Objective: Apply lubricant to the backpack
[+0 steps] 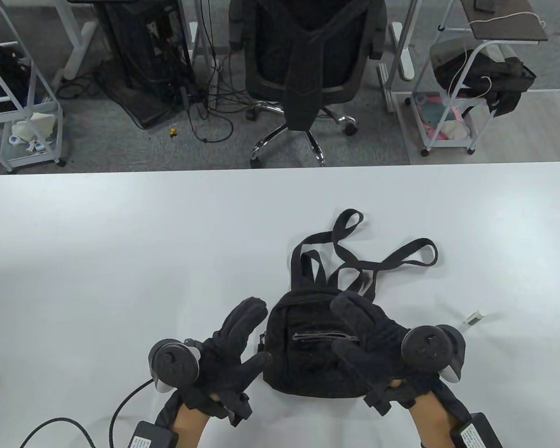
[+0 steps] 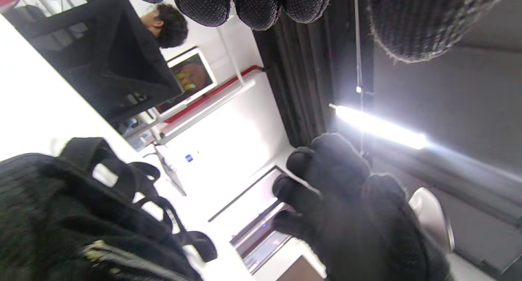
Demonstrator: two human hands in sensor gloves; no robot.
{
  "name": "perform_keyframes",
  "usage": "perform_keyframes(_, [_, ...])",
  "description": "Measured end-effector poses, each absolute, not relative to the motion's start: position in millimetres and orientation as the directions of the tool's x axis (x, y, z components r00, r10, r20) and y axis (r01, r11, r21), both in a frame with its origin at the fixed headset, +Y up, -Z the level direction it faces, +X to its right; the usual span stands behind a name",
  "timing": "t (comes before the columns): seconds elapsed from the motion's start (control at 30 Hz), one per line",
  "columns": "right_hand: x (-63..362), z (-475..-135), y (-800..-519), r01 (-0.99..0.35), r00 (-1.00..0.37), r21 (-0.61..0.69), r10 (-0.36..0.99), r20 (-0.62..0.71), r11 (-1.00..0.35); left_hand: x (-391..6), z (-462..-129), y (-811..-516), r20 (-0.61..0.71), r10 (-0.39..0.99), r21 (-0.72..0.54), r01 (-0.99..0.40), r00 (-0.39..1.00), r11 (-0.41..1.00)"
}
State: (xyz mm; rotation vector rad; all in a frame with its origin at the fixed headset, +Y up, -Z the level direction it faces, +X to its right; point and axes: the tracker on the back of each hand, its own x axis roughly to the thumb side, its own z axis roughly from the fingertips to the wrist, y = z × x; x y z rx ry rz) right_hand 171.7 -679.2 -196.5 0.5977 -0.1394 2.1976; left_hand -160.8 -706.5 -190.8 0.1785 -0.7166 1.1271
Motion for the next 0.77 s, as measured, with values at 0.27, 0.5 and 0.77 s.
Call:
perform_keyframes(0.27, [166.9, -196.0, -679.0, -0.766, -0.500, 0.128, 0.709, 0.498, -0.630, -159.8, -188.8, -697.5, 0.628, 0.763, -0.254, -0.886, 0.154, 0.388])
perform_keyframes(0.5, [163.8, -198.5, -686.8, -0.759, -0.500, 0.157, 0.720, 0.482, -0.632, -156.8, -188.2, -701.2, 0.622, 0.765, -0.269, -0.874, 0.164, 0.406])
perform_keyframes(0.77, [157.2, -198.8, -690.9, -0.713, -0.532, 0.180, 0.690, 0.490, -0.678, -155.8, -189.9, -705.6, 0.610, 0.773, -0.279, -0.865, 0.176, 0.417])
